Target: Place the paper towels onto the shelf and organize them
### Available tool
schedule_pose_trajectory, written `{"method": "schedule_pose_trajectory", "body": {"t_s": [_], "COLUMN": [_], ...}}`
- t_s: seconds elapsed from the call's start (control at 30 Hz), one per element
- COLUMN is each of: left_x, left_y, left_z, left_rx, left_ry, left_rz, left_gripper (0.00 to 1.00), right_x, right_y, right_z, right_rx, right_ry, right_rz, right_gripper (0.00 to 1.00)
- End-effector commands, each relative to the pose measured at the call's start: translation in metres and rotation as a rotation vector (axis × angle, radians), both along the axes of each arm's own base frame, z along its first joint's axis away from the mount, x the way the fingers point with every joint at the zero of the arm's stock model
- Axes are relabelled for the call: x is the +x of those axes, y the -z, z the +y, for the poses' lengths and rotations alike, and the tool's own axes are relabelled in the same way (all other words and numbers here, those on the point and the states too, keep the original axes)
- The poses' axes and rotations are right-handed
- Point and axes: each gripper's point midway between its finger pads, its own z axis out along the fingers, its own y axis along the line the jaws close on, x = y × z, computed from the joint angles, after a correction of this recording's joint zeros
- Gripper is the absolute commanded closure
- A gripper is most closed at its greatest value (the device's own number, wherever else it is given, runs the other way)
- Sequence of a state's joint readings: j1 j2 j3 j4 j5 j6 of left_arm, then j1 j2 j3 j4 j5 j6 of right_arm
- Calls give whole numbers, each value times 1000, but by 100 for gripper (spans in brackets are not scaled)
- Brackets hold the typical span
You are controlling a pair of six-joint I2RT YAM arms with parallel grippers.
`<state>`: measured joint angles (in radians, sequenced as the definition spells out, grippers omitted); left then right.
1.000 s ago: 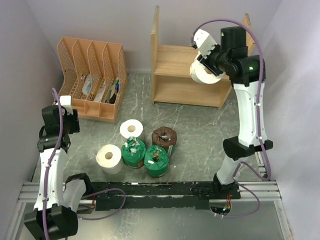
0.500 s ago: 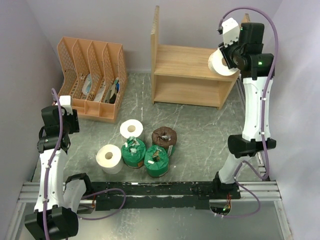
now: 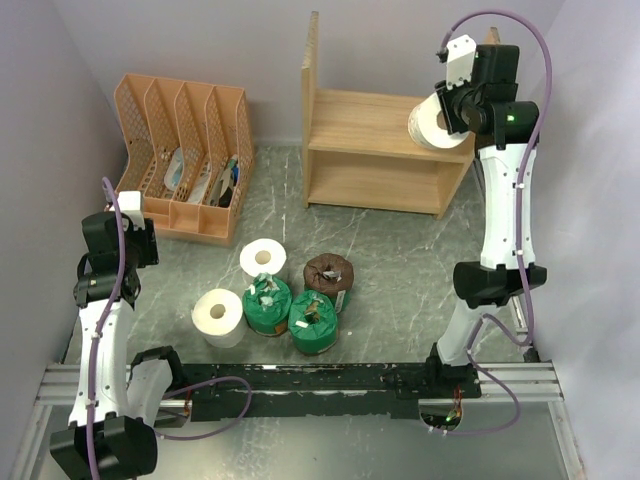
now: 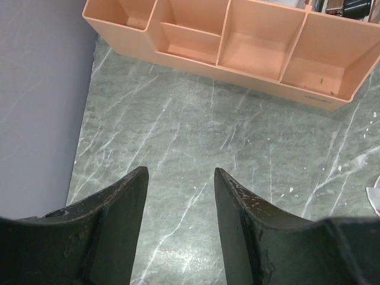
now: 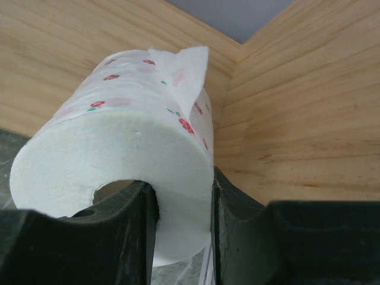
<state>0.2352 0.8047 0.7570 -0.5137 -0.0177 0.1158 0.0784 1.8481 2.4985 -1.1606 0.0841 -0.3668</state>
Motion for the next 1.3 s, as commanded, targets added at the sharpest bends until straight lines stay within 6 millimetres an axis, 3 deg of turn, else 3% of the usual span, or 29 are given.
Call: {"method": "schedule_pose_trajectory", "body": {"t_s": [0.0,0.37,0.63,0.87,1.27], "left_x": [-1,0,1,1,1], "left_y": [-2,-1,1,0,0], "left_z": [3,3,3,4,5], "left_rx": [-4,-6,-6,-5,-4], "left_ry": [-12,-14,-14,-15,-24], "left_rz": [-15,-9,-2,-3,-3], "left_gripper": [40,40,40,40,40], "right_x": [16,21,25,29,34], "right_y": [-2,11,11,-2,-39], "right_z": [-9,-34,-37,-40,-42], "right_rx": [23,54,47,32,19], "right_ry": [46,91,91,96,102], "right_rz": [-39,-5,-8,-54,-186], "right_gripper": [100,100,64,52,47]}}
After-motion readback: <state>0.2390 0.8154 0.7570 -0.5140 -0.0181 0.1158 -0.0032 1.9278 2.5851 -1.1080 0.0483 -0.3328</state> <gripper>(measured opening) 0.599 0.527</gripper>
